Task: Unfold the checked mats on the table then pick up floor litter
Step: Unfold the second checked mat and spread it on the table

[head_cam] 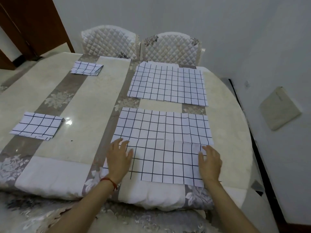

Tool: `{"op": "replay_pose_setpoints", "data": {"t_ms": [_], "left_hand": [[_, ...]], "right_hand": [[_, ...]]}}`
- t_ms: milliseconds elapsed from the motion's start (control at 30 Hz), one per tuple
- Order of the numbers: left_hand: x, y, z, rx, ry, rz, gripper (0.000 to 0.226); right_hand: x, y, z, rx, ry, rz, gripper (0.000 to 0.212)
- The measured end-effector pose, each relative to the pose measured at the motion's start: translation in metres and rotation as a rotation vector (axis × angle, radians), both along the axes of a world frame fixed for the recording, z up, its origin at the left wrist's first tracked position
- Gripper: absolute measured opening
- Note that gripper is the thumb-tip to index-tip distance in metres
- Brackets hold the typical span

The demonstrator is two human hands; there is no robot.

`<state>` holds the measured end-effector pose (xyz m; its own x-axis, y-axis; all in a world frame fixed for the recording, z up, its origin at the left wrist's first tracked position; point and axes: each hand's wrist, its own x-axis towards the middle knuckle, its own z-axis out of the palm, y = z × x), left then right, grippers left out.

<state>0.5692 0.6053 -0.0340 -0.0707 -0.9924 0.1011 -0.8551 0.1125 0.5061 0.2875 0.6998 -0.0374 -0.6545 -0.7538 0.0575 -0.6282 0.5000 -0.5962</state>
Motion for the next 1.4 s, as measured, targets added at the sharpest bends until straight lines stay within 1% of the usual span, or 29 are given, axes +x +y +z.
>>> {"op": "replay_pose_setpoints", "data": {"t_ms": [67,133,200,300,333,400,533,600,667,733,800,867,900,933,1000,1100,1167,1200,1267,1333,1400], "left_hand": [[-0.034,-0.012,-0.002,-0.021,-0.043,-0.118,0.035],[-0.067,-0.023,-0.009,0.015,-0.073,-0.204,0.038],[-0.093,-0.035,-0.018,0.074,-0.108,-0.253,0.041],[-0.111,-0.049,-0.039,0.188,-0.198,-0.274,0.047],[-0.110,-0.051,-0.047,0.216,-0.235,-0.279,0.050],[-0.102,-0.054,-0.061,0.212,-0.303,-0.291,0.058],[-0.086,-0.055,-0.071,0.162,-0.334,-0.250,0.075],[-0.084,-0.054,-0.072,0.157,-0.328,-0.246,0.079],[-0.084,-0.054,-0.072,0.149,-0.324,-0.242,0.077],[-0.085,-0.054,-0.073,0.142,-0.332,-0.239,0.076],[-0.085,-0.053,-0.074,0.134,-0.337,-0.230,0.075],[-0.085,-0.053,-0.074,0.126,-0.348,-0.226,0.073],[-0.084,-0.052,-0.074,0.123,-0.352,-0.224,0.072],[-0.084,-0.053,-0.075,0.121,-0.351,-0.223,0.072],[-0.084,-0.054,-0.075,0.122,-0.345,-0.224,0.071],[-0.084,-0.055,-0.075,0.128,-0.367,-0.235,0.071],[-0.085,-0.055,-0.074,0.129,-0.381,-0.230,0.071],[-0.085,-0.055,-0.074,0.130,-0.387,-0.229,0.071],[-0.085,-0.054,-0.075,0.134,-0.388,-0.227,0.071],[-0.085,-0.054,-0.075,0.142,-0.386,-0.225,0.070],[-0.086,-0.054,-0.075,0.149,-0.400,-0.225,0.070]], "right_hand": [[0.014,-0.024,-0.001,0.033,0.023,0.145,0.035],[0.025,-0.047,-0.005,0.079,0.063,0.278,0.040],[0.032,-0.068,-0.012,0.131,0.116,0.385,0.043],[0.031,-0.086,-0.026,0.240,0.132,0.465,0.048],[0.027,-0.087,-0.032,0.291,0.147,0.479,0.050],[0.019,-0.083,-0.045,0.369,0.200,0.495,0.054],[0.008,-0.080,-0.055,0.384,0.243,0.460,0.059],[0.006,-0.079,-0.056,0.408,0.237,0.424,0.060],[0.008,-0.081,-0.054,0.396,0.199,0.356,0.061],[0.016,-0.090,-0.050,0.296,0.214,0.359,0.059],[0.031,-0.101,-0.048,0.199,0.252,0.526,0.056],[0.038,-0.109,-0.052,0.225,0.293,0.739,0.055],[0.032,-0.112,-0.055,0.264,0.313,0.791,0.056],[0.020,-0.115,-0.058,0.299,0.329,0.779,0.057],[-0.017,-0.118,-0.062,0.348,0.349,0.616,0.057],[-0.069,-0.112,-0.056,0.420,0.258,0.296,0.056],[-0.071,-0.114,-0.049,0.418,0.239,0.204,0.057],[-0.060,-0.119,-0.046,0.370,0.254,0.217,0.057],[-0.027,-0.131,-0.042,0.275,0.263,0.347,0.056],[0.003,-0.138,-0.045,0.268,0.244,0.486,0.055],[0.014,-0.138,-0.052,0.312,0.257,0.500,0.056]]}}
